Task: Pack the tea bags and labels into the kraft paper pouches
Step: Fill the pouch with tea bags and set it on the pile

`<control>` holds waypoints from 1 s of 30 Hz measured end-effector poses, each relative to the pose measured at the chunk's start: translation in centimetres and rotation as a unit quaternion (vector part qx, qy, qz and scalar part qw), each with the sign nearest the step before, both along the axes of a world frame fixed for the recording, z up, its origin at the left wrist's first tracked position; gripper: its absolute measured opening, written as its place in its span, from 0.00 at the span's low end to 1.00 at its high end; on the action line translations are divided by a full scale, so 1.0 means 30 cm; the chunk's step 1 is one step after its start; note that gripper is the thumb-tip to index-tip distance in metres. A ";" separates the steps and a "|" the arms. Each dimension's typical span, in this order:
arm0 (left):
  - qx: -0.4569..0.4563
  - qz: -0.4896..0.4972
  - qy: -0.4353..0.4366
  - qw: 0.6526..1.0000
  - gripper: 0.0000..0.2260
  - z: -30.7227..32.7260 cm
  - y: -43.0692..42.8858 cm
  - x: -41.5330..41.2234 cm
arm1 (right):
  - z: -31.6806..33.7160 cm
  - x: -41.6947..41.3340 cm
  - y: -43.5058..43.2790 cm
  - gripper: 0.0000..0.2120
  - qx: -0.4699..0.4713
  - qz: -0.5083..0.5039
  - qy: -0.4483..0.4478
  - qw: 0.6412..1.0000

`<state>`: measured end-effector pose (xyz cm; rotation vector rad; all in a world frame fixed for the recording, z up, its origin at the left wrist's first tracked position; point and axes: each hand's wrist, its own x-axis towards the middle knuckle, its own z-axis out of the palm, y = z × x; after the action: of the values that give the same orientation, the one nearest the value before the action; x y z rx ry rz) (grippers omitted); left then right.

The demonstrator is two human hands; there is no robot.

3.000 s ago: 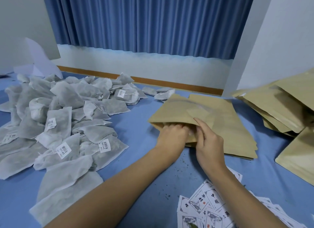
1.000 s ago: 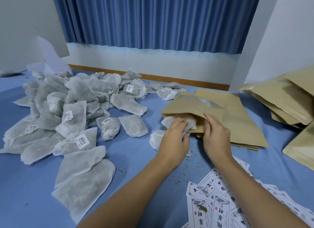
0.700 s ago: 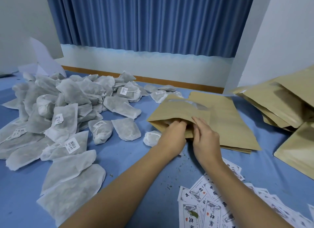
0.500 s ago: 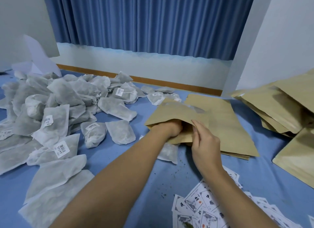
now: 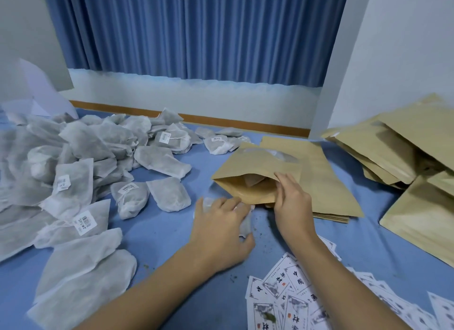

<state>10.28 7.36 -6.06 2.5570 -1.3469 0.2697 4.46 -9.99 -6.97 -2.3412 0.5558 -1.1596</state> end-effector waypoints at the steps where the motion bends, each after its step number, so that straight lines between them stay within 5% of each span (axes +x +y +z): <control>1: 0.003 0.010 0.025 1.000 0.27 -0.005 0.021 -0.018 | 0.000 0.000 0.001 0.13 0.001 -0.003 0.000 1.000; 5: -0.017 0.009 0.056 0.998 0.30 -0.007 0.039 -0.024 | -0.001 0.004 0.002 0.13 0.004 -0.012 0.005 1.000; 11: -0.163 0.003 0.038 0.986 0.13 0.019 0.025 -0.005 | -0.001 0.007 0.004 0.12 0.002 -0.004 -0.003 1.000; 17: -0.374 -0.132 -0.134 0.908 0.08 0.008 -0.007 -0.001 | -0.004 0.008 -0.002 0.13 0.030 0.030 -0.021 0.999; 20: -0.357 -0.162 -0.145 0.909 0.10 0.006 -0.034 0.020 | 0.001 0.003 0.007 0.14 0.033 0.036 -0.040 0.998; 25: -0.128 -0.073 0.045 0.988 0.31 -0.043 -0.059 0.061 | 0.005 0.000 0.015 0.13 0.000 0.028 -0.038 0.999; 30: -0.130 -0.060 0.097 0.985 0.31 -0.016 -0.120 0.102 | 0.013 -0.001 0.030 0.13 -0.009 0.050 -0.036 0.998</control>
<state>13.35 3.74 -6.53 2.2160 -1.2932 0.1565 4.44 -9.08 -6.57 -2.3043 0.4011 -1.2012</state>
